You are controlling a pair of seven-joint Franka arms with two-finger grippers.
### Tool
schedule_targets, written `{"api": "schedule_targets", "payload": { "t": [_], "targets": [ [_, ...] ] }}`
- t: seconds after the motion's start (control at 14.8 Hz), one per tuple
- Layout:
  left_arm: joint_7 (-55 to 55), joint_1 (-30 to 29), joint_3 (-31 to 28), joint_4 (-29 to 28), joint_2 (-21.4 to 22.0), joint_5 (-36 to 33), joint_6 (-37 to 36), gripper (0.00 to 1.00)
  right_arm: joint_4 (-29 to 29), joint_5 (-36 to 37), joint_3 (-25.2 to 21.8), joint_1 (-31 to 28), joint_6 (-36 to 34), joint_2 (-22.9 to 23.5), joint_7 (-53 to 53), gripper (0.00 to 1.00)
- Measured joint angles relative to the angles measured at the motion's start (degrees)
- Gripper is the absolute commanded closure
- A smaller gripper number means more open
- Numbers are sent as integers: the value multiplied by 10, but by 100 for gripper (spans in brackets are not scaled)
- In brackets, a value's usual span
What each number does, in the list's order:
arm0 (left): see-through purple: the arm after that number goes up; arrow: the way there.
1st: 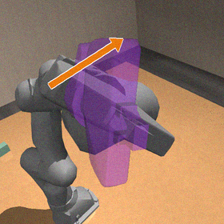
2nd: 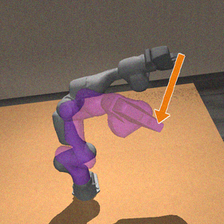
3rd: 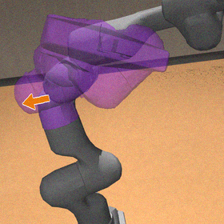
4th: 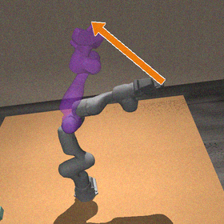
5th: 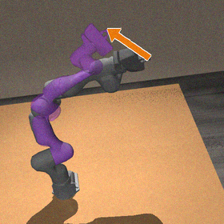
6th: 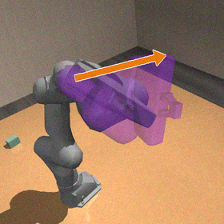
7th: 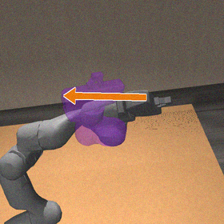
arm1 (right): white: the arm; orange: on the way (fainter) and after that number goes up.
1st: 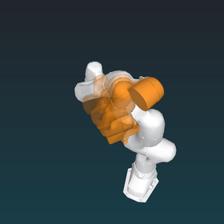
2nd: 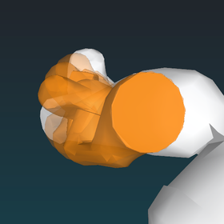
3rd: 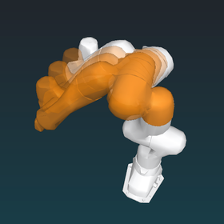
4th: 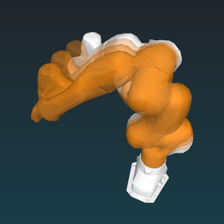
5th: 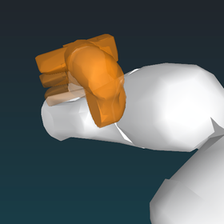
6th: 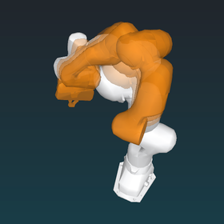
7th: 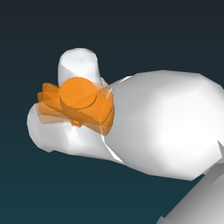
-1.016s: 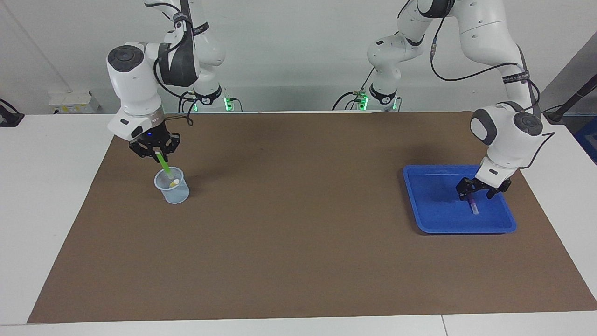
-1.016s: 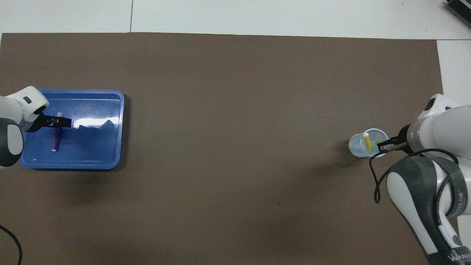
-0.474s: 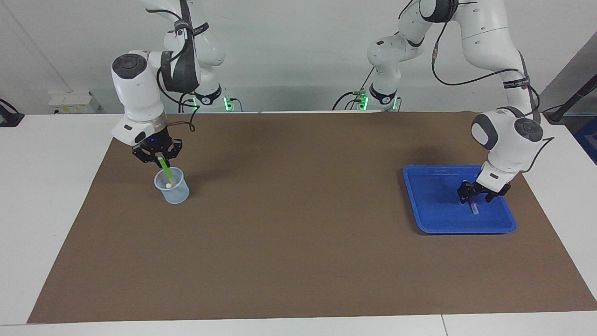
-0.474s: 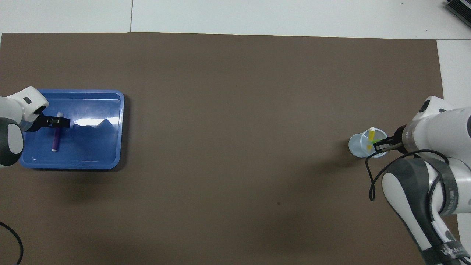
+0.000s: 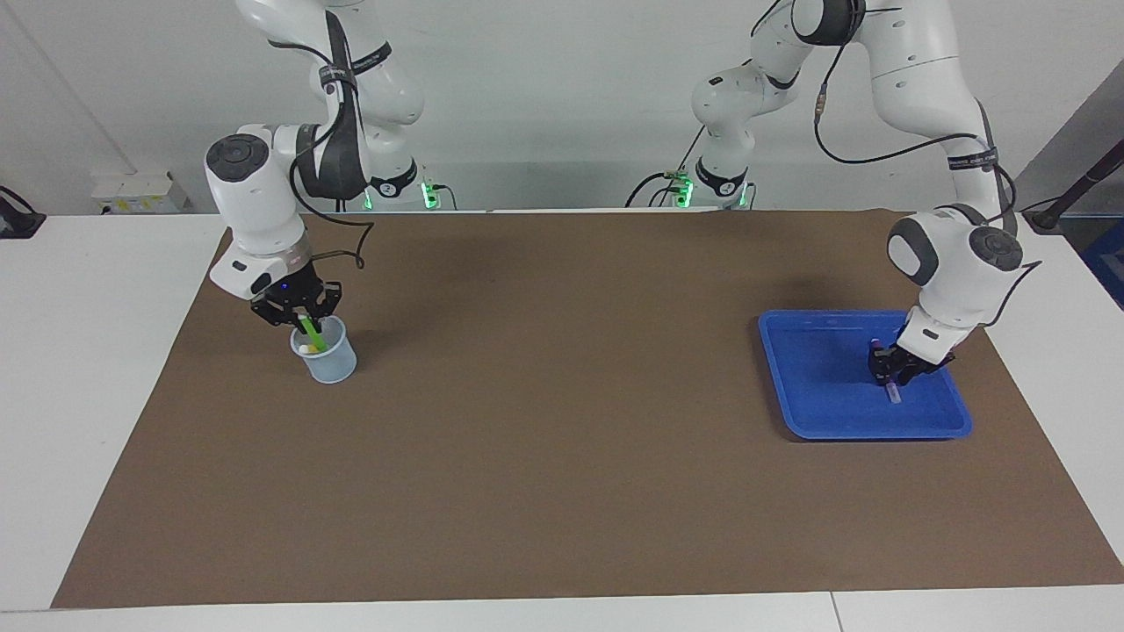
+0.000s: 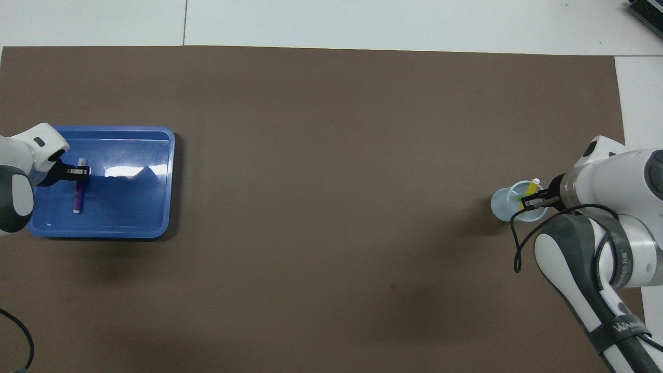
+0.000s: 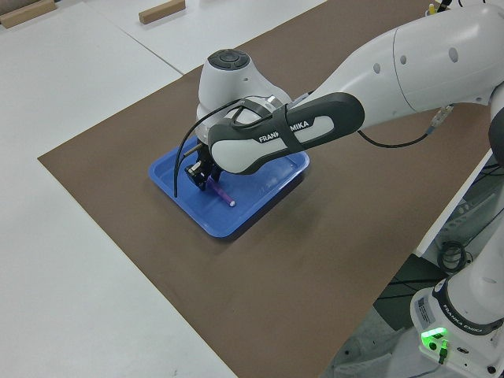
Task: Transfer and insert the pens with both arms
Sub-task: 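Insert the green pen into the cup while the left gripper grasps purple, then lift the purple pen with the left gripper while the right gripper approaches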
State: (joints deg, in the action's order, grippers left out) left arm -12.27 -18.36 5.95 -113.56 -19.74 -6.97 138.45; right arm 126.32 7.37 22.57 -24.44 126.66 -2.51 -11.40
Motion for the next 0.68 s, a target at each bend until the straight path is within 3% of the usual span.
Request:
{"api": "schedule_targets", "payload": {
  "t": [0.07, 0.2, 0.47, 0.68],
  "targets": [
    [6, 0, -1, 2, 0, 2, -5, 100, 0, 9, 0, 0, 0, 0, 2, 26],
    [18, 0, 1, 14, -1, 5, -32, 100, -1, 18, 0, 0, -4, 0, 3, 1],
    [69, 8, 11, 87, 4, 82, -154, 100, -26, 20, 3, 1, -46, 0, 3, 0],
    [153, 32, 15, 114, 42, 104, -257, 100, -53, 20, 4, 1, -90, 0, 3, 0]
  ]
}}
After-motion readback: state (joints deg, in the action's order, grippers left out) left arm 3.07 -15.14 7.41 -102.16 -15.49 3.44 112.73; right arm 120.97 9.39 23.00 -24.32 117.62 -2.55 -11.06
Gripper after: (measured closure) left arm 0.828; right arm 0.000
